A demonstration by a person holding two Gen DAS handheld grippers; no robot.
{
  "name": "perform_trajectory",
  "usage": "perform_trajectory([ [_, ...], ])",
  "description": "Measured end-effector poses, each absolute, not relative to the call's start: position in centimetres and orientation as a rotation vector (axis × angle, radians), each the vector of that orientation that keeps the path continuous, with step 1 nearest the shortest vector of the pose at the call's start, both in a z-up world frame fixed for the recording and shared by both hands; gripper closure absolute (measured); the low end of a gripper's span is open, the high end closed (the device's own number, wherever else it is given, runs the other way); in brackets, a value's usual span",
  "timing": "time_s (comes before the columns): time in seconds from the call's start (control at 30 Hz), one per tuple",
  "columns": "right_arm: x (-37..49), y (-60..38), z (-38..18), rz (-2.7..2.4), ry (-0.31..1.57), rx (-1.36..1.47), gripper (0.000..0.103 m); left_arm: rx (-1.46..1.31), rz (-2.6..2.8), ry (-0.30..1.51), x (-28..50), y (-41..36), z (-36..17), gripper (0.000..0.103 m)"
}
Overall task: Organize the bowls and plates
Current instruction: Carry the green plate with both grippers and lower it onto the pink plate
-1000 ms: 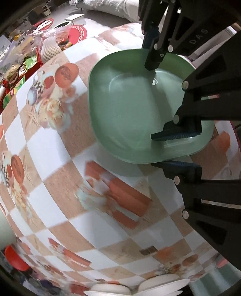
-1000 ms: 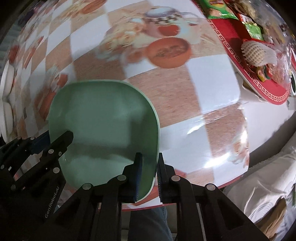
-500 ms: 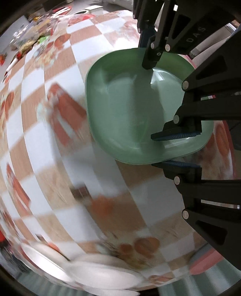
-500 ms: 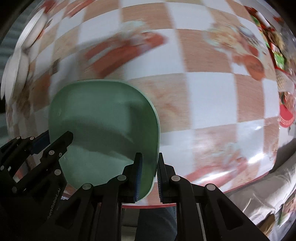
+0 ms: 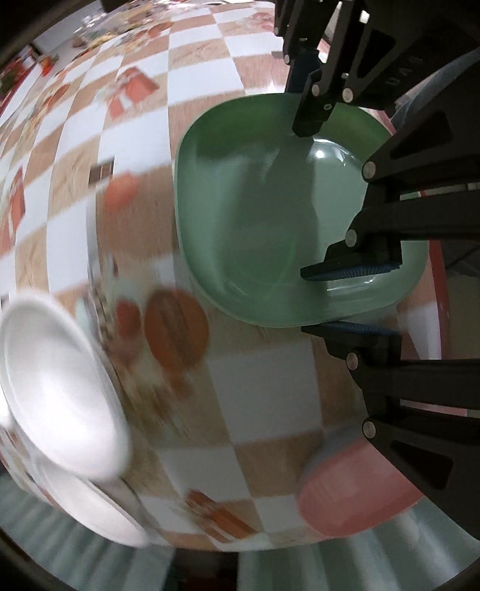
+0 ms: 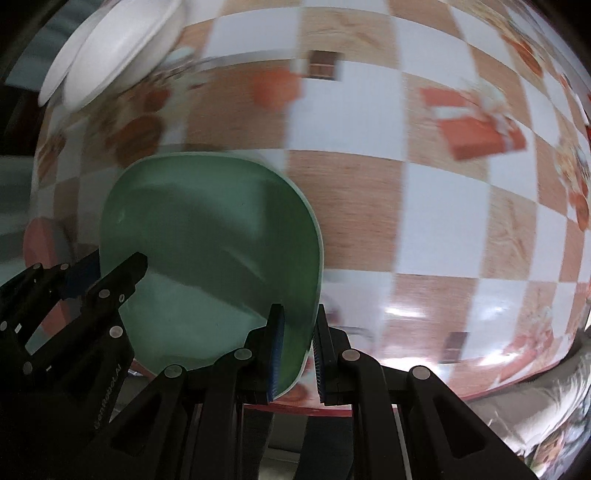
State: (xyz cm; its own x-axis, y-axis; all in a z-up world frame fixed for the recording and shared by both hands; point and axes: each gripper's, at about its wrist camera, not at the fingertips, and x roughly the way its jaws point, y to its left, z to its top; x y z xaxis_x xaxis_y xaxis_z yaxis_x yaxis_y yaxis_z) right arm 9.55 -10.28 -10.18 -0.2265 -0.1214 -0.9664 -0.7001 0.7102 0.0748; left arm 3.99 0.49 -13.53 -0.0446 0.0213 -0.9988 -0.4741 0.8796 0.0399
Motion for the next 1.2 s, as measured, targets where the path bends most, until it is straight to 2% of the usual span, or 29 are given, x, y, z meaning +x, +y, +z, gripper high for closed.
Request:
perform_trajectory([
  [0.4,9.1,-6.9,-11.1,0.612,1.749,-0.667,0.087,-0.386,0.424,1.553,0.2,1.3,-11.7,0.08],
  [0.73,10.5,-8.9,-11.0,0.625,1.751,-0.665,0.087,-0.422,0.413,1.569,-0.2,2.3,-12.3,0.08],
  [1.2,10.5,-6.8,-5.6,0.711,1.696,-0.676,0.087,-0.429,0.472,1.486,-2.4,2.8,-5.5,0.08],
])
